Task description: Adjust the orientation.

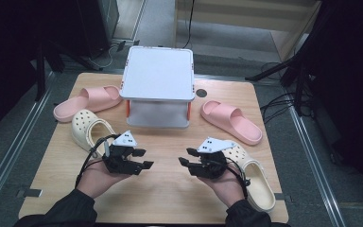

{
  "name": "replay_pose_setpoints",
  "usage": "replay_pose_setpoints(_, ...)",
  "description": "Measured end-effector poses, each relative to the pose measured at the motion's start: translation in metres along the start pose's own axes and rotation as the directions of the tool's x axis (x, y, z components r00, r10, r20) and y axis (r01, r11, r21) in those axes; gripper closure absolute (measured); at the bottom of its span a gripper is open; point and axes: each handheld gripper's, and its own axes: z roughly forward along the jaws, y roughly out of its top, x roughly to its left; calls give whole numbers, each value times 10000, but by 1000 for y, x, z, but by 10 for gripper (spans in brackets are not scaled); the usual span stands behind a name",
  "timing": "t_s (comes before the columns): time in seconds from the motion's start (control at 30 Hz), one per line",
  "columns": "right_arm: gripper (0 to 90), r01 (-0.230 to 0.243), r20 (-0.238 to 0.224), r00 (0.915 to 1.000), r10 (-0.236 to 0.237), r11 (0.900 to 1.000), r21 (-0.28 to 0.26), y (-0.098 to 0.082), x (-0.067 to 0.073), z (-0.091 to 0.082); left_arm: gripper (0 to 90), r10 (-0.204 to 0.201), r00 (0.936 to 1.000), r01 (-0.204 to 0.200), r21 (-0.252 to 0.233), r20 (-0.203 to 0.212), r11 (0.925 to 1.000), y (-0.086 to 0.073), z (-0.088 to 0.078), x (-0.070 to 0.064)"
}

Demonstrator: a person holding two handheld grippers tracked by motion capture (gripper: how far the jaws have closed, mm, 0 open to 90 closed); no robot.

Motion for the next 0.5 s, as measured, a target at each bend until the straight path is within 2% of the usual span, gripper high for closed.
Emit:
replay_pose_setpoints(0.17,577,23,-294,9996,-15,9997,254,0,1,3,441,23,9999,-23,49,-120,10000,0,0,0)
replay_pose_setpoints(0.23,568,13,-253,9997,-4,9994,358,0,2,4,440,65,9999,-64,86,-126,9999,-1,-1,0)
replay_pose_setpoints(0.4,549,-334,-256,9991,343,9988,356,1,-1,4,439,2,9998,0,62,-205,10000,-1,-4,0)
replay_pose_setpoints(0.5,544,-628,-410,9971,642,9975,332,2,-6,3,439,-56,9996,58,55,-285,10000,-3,-8,0)
